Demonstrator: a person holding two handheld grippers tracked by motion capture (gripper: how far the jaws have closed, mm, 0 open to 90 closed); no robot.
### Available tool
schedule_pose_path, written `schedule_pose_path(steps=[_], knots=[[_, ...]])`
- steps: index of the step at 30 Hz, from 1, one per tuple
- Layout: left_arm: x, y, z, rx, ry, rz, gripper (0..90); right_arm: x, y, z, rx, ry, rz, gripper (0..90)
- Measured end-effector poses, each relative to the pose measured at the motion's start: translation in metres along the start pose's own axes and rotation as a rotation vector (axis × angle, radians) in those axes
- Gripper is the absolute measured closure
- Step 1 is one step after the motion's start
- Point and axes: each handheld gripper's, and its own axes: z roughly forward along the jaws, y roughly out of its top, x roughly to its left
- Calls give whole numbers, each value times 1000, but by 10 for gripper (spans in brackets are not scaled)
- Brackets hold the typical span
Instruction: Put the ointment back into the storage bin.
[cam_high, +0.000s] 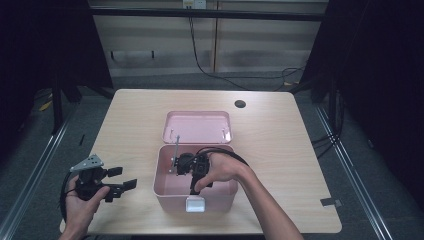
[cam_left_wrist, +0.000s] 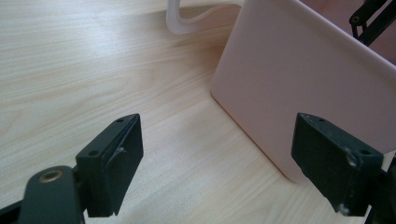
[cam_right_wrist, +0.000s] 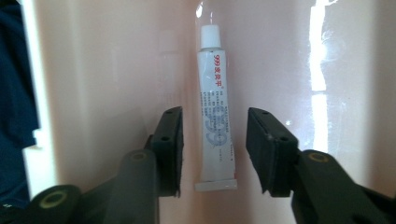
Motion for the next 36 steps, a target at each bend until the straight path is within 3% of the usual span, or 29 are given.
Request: schedule_pose_path(steps=[5, 18, 29, 36], knots=[[0, 0, 0, 3, 5, 2, 169, 1, -3, -6, -33, -3, -1, 579], [0, 0, 0, 2, 4, 0, 169, 7, -11, -28, -19, -40, 9, 578], [0, 0, 0, -1, 1, -3, 169, 14, -18, -46, -27, -72, -24, 575], [0, 0, 0, -1, 0, -3, 169, 21, -28, -61, -46, -94, 2, 575]])
